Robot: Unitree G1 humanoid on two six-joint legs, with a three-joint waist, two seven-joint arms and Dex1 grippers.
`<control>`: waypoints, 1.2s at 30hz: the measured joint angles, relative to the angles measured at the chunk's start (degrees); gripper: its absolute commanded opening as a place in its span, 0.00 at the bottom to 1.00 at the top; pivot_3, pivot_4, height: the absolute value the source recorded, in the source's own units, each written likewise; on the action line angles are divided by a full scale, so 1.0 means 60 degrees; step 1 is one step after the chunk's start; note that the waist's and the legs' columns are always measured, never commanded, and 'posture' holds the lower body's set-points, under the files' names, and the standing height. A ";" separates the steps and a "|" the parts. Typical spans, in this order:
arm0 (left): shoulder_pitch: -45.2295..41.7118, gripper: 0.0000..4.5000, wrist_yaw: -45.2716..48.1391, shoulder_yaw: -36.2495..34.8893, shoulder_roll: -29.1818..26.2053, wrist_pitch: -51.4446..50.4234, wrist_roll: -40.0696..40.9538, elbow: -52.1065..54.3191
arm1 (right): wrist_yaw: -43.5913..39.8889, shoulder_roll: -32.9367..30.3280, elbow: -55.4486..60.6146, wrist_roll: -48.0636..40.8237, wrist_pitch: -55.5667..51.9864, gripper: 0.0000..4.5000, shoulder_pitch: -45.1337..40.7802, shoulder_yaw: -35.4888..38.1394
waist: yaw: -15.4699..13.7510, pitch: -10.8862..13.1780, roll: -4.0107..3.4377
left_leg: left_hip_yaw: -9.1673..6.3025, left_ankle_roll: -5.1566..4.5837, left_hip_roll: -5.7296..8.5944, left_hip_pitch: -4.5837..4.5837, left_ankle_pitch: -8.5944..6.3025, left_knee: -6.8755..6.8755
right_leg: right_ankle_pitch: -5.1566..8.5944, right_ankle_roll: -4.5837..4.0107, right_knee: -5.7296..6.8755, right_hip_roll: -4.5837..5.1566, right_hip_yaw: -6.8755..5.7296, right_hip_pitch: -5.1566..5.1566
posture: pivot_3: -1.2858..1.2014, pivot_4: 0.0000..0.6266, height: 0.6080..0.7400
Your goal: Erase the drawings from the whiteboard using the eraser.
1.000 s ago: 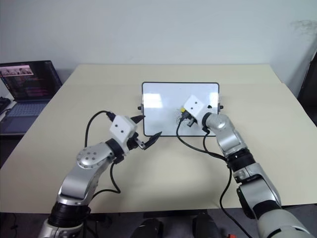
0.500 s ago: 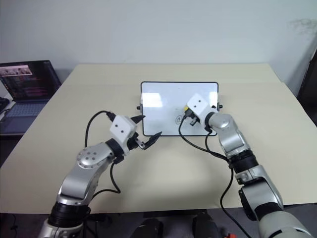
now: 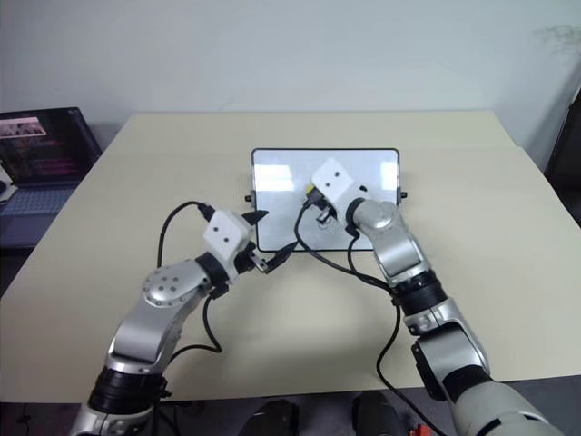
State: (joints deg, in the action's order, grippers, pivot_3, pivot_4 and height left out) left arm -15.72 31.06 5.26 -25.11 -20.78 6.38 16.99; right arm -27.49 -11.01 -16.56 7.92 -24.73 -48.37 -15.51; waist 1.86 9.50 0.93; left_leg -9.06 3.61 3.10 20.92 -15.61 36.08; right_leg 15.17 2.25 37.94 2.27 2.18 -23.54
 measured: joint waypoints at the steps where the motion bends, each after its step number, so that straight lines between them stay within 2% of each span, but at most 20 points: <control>1: 0.0029 1.00 -0.0008 -0.0004 -0.0003 -0.0001 0.0000 0.0017 | -0.0001 -0.0027 -0.0160 0.0030 0.0227 0.22 -0.0001 -0.0057 | 0.0000 0.0000 0.0000 | 0.0002 0.0001 -0.0002 0.0001 0.0000 -0.0006 | 0.0000 0.0000 -0.0005 0.0001 0.0001 -0.0004 | 0.52 0.24 1.00; 8: 0.0091 1.00 -0.0054 -0.0027 -0.0047 -0.0014 0.0000 0.0114 | -0.0037 -0.0385 -0.0891 0.0468 0.1574 0.22 -0.0025 -0.0452 | 0.0001 -0.0001 0.0001 | 0.0013 -0.0015 -0.0002 -0.0016 -0.0008 0.0000 | 0.0000 -0.0001 0.0008 0.0000 -0.0002 0.0014 | 0.52 0.24 1.00; 13: 0.0255 1.00 -0.0067 -0.0107 -0.0079 -0.0030 0.0000 0.0184 | -0.0180 -0.0610 -0.0958 0.0542 0.1796 0.22 0.0030 -0.0456 | -0.0011 -0.0002 0.0002 | 0.0012 -0.0018 0.0001 -0.0021 -0.0008 0.0008 | -0.0001 -0.0001 0.0009 -0.0003 -0.0006 0.0032 | 0.52 0.24 1.00; 28: 0.0080 1.00 -0.0061 -0.0092 0.0017 0.0011 -0.0004 0.0037 | -0.0442 -0.1957 -0.0070 0.0496 0.1506 0.22 0.0765 -0.0171 | -0.0070 -0.0009 0.0013 | 0.0004 -0.0024 0.0013 -0.0024 -0.0003 0.0024 | -0.0002 0.0002 0.0009 -0.0003 -0.0007 0.0058 | 0.52 0.24 1.00; 33: 0.0000 1.00 -0.0030 -0.0093 0.0014 0.0184 -0.0005 -0.0192 | -0.0436 -0.1913 0.0203 0.0210 0.0838 0.22 0.0762 0.0350 | -0.0059 -0.0009 0.0013 | 0.0005 -0.0031 0.0010 -0.0024 0.0002 0.0035 | -0.0012 0.0006 0.0010 -0.0003 -0.0007 0.0060 | 0.52 0.24 1.00; 36: -0.0011 1.00 -0.0024 -0.0092 0.0014 0.0214 -0.0005 -0.0251 | -0.0254 -0.1511 0.0275 -0.0048 0.0371 0.22 0.0580 0.0646 | -0.0026 -0.0006 0.0010 | 0.0006 -0.0029 0.0006 -0.0019 0.0002 0.0034 | -0.0013 0.0004 0.0010 -0.0003 -0.0006 0.0049 | 0.52 0.24 1.00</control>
State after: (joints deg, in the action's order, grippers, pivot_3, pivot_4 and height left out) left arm -15.78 30.91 4.71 -25.03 -19.50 6.35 15.49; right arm -29.01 -20.08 -14.91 7.63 -22.50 -44.89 -11.63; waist 1.70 9.47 0.99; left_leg -9.02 3.44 3.14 20.81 -15.59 36.28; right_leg 15.09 2.27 38.00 2.25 2.15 -23.25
